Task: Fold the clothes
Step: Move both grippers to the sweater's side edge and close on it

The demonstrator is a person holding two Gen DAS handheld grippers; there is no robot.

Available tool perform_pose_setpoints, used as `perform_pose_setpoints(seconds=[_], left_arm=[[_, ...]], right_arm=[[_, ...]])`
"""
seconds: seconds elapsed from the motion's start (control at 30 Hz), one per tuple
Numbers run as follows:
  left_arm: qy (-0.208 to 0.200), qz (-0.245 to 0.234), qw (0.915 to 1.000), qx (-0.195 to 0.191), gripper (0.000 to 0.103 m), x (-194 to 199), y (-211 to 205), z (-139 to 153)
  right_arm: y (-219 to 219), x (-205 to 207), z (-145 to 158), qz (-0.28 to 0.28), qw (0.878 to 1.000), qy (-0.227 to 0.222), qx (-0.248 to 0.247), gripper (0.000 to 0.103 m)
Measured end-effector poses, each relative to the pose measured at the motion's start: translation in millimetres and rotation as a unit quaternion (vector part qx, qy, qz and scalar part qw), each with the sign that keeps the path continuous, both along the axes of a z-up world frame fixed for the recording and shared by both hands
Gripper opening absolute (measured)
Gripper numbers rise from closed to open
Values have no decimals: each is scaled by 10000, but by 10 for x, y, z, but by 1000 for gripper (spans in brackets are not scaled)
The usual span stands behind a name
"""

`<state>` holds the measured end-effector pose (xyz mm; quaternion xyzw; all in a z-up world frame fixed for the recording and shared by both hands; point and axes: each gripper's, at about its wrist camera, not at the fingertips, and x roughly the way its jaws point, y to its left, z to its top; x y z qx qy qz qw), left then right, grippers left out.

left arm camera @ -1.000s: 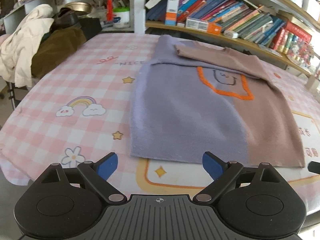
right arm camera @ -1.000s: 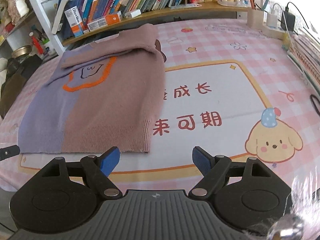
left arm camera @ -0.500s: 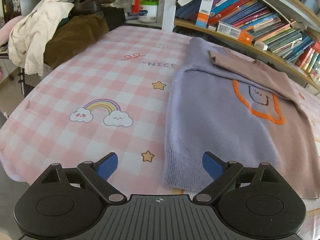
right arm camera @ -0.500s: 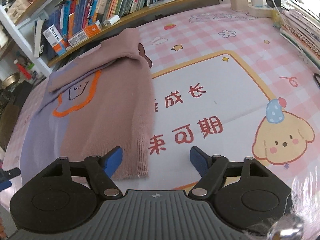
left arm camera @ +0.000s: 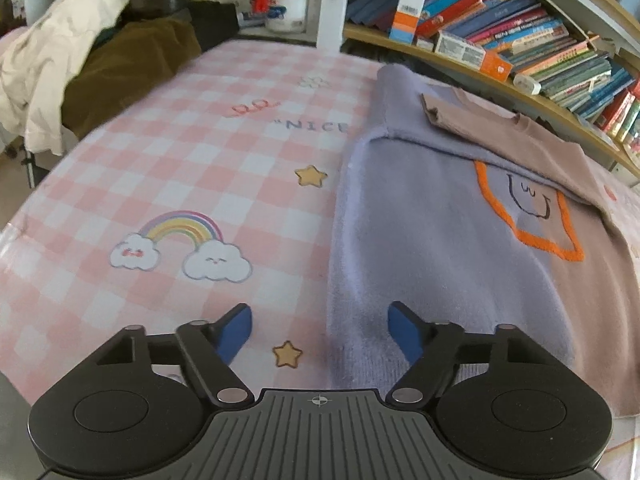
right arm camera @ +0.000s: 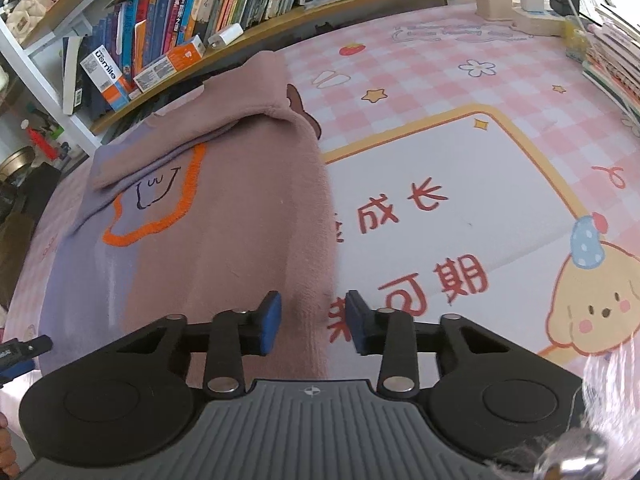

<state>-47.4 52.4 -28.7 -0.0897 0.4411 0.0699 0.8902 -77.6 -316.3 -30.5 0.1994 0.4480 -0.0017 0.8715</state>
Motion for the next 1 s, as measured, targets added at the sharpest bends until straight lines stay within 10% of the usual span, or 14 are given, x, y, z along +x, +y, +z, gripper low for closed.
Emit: perform_pose_setpoints(seconds=[0.27, 0.63, 0.87, 1.0], left_arm=[[-106, -359, 9993, -19, 13, 91, -106, 60], [-201, -765, 9968, -87, 20, 89, -189, 115], [13, -678, 9973, -264, 57, 78, -123, 3], [-15, -718, 9972, -204, 55, 63, -158, -4]], right_arm=[[134, 82, 18, 171, 9998, -45, 26, 11], [102, 65, 38, 73, 9996, -61, 266, 14], [97, 50, -24, 6, 9996, 66, 280, 23], [101, 45, -35, 91, 9996, 43, 254, 15]])
